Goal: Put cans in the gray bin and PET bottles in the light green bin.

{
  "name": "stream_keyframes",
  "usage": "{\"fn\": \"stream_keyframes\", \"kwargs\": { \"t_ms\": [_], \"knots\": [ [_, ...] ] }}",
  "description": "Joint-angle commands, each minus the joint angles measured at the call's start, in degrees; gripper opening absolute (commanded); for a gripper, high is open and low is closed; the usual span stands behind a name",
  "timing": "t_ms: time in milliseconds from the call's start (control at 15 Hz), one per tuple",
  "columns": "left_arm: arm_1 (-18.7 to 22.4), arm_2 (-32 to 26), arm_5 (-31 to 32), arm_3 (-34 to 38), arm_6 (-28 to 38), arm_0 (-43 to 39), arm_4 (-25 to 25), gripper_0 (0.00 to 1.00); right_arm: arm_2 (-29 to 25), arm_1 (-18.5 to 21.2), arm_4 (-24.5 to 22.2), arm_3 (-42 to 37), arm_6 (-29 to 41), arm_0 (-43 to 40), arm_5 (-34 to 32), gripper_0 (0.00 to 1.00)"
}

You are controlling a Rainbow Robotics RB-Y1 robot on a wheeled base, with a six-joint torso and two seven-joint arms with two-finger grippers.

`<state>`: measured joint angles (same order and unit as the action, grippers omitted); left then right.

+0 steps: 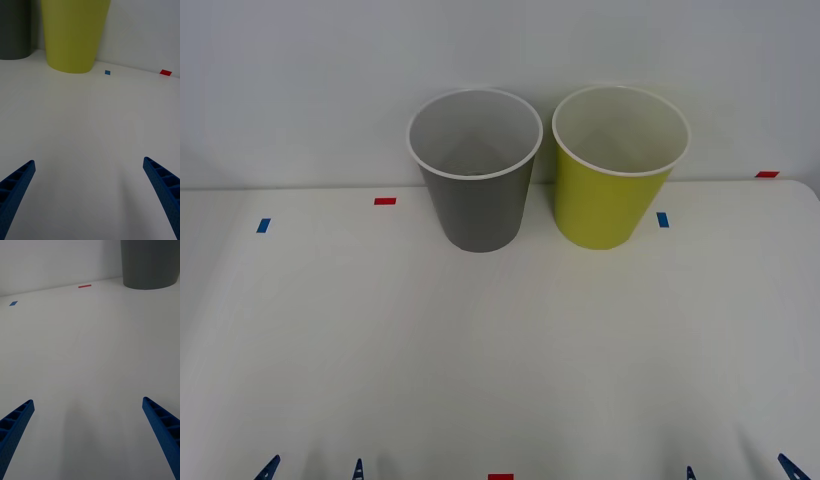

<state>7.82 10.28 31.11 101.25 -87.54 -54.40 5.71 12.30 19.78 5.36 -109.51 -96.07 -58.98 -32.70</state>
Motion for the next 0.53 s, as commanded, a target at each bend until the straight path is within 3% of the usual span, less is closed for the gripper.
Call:
{"fn": "stream_keyframes", "kwargs": {
  "t_ms": [67,533],
  "knots": [
    [0.0,0.0,0.0,0.0,0.0,0.0,0.0,1.00,0.0,0.0,0.0,0.0,0.0,0.0,0.0,1.00],
    [0.0,0.0,0.0,0.0,0.0,0.0,0.0,1.00,0.0,0.0,0.0,0.0,0.0,0.0,0.0,1.00]
  ]
}}
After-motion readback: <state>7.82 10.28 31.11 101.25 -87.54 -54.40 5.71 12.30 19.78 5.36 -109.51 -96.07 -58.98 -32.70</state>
